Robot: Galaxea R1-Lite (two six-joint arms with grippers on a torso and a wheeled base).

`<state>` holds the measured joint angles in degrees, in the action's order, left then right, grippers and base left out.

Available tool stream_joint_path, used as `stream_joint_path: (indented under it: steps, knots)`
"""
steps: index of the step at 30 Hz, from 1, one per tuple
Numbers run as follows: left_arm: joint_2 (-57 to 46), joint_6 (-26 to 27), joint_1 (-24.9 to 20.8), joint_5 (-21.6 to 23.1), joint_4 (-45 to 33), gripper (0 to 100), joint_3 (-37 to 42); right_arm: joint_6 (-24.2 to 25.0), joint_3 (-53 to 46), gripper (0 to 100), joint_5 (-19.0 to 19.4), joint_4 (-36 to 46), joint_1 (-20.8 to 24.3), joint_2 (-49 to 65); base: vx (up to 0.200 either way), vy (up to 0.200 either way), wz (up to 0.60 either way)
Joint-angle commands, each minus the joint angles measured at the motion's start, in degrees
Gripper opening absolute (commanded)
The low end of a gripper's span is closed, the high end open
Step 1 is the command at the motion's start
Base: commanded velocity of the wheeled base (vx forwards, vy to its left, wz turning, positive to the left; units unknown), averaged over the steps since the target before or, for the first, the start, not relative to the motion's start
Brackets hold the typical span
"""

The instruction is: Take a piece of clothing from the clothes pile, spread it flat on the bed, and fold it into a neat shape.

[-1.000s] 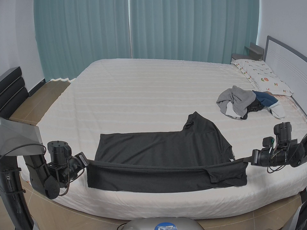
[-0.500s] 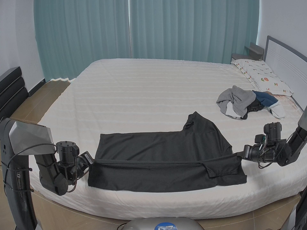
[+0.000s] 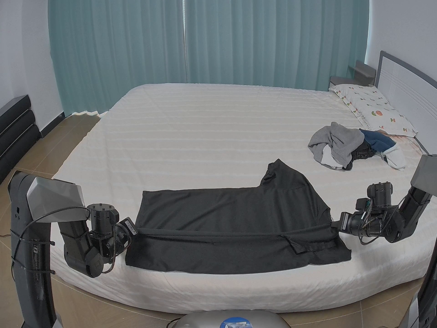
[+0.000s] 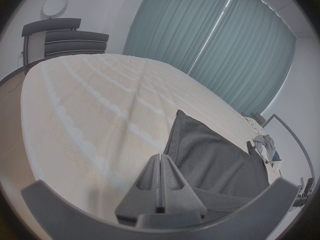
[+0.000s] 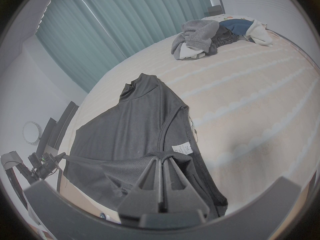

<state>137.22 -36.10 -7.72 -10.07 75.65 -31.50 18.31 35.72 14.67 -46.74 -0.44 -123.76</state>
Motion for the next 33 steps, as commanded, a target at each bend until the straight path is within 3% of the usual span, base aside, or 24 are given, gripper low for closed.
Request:
stream_joint_path:
  steps: [1, 3, 4, 6, 7, 12, 15, 22, 26, 27, 29, 30, 31, 33]
  knots:
    - [1.3, -0.1, 0.0, 0.0, 0.0, 0, -1.1, 1.0, 0.1, 0, 0.0, -2.1, 0.0, -2.4, 0.0, 0.0, 0.0]
    - [1.5, -0.1, 0.0, 0.0, 0.0, 0, -1.2, 2.5, 0.1, 0, 0.0, -3.8, 0.0, -3.0, 0.0, 0.0, 0.0]
    - [1.6, -0.1, 0.0, 0.0, 0.0, 100, -1.4, 3.1, 0.1, 0, -0.1, -4.7, 0.1, -3.3, 0.0, 0.0, 0.0]
    - [1.6, -0.3, 0.0, 0.0, 0.0, 100, -1.5, 3.5, 0.1, 0, -0.1, -6.0, 0.1, -4.2, 0.0, 0.0, 0.0]
    - [1.6, -0.6, 0.0, 0.0, 0.0, 100, -1.5, 3.5, -0.1, 100, 0.0, -6.6, 0.1, -4.6, 0.0, 0.0, 0.0]
    - [1.5, -1.9, 0.0, 0.0, 0.1, 100, -1.5, 4.9, -0.2, 100, 0.0, -8.5, -0.1, -4.8, 0.0, 0.0, 0.0]
    - [1.0, -4.2, 0.3, 0.0, 0.1, 100, -1.5, 11.6, -0.2, 100, -0.2, -11.2, -0.2, -3.5, 0.0, 0.0, 0.0]
    - [-2.3, -6.4, 2.3, 1.4, 0.2, 100, 1.9, 21.7, -3.6, 100, -0.3, -12.6, -0.7, 2.9, 0.0, 0.0, 0.0]
    - [-4.7, -6.9, 5.0, 5.7, 0.9, 100, 4.4, 26.7, -8.1, 100, -0.2, -12.2, 1.1, 7.0, 0.0, 0.0, 0.0]
    - [-6.1, -9.2, 7.2, 10.5, 0.9, 100, 6.5, 29.5, -12.2, 100, -0.3, -12.1, 4.0, 9.3, 0.0, 0.0, 0.0]
    - [-6.9, -12.1, 8.8, 15.3, 0.9, 100, 7.8, 32.0, -15.4, 100, -0.2, -12.3, 6.5, 10.7, 0.0, 0.0, 0.0]
    - [-6.9, -12.1, 8.8, 15.3, 0.9, 100, 7.8, 32.0, -15.4, 100, -0.2, -12.3, 6.5, 10.7, 0.0, 0.0, 0.0]
    - [-7.1, -14.0, 9.5, 18.9, 0.9, 100, 8.6, 34.3, -17.3, 100, -0.2, -12.8, 8.2, 11.0, 0.0, 0.0, 0.0]
    - [-6.9, -15.3, 9.5, 20.8, 0.9, 100, 9.4, 37.1, -17.8, 100, -0.3, -12.8, 9.6, 9.9, 0.0, 0.0, 0.0]
